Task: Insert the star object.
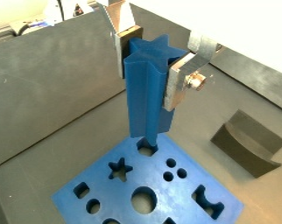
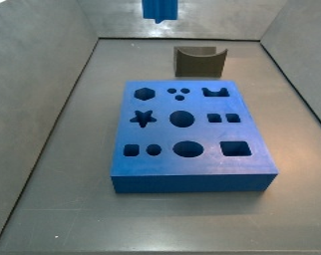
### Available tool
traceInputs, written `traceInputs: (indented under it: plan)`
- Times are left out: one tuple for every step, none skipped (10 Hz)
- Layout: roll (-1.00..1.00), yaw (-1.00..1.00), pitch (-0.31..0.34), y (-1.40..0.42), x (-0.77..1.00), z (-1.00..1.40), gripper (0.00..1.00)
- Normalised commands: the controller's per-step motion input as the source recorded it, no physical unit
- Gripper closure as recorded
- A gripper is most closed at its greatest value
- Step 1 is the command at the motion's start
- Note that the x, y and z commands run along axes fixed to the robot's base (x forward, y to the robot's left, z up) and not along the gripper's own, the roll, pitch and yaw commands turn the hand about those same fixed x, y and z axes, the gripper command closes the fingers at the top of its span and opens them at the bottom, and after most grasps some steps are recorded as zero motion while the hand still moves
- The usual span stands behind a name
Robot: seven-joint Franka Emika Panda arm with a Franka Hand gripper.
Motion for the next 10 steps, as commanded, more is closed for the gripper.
traceInputs:
  plan:
    - [0.07,0.69,-0.129,0.23,-0.28,-1.0,1.0]
    - [0.01,0.49,-0.03,0.29,-0.16,-1.0,1.0]
    - [0.02,0.17,-0.014,0.01,-0.18,-1.0,1.0]
    - [0.0,0.0,-0.089,-0.13,-0.04,-1.0,1.0]
    - [0.0,0.0,-0.109,-0.28,-0.02,-1.0,1.0]
    - [0.0,0.0,-0.113,-0.28,-0.01,-1.0,1.0]
    - [0.0,0.0,-0.1,-0.22,0.0,-1.0,1.0]
    - [0.0,0.0,-0.106,-0.19,0.0,-0.99,1.0]
    - [0.14,-0.04,-0.047,-0.21,0.0,-0.98,1.0]
    - [0.21,-0.09,-0.011,-0.23,0.0,-0.95,1.0]
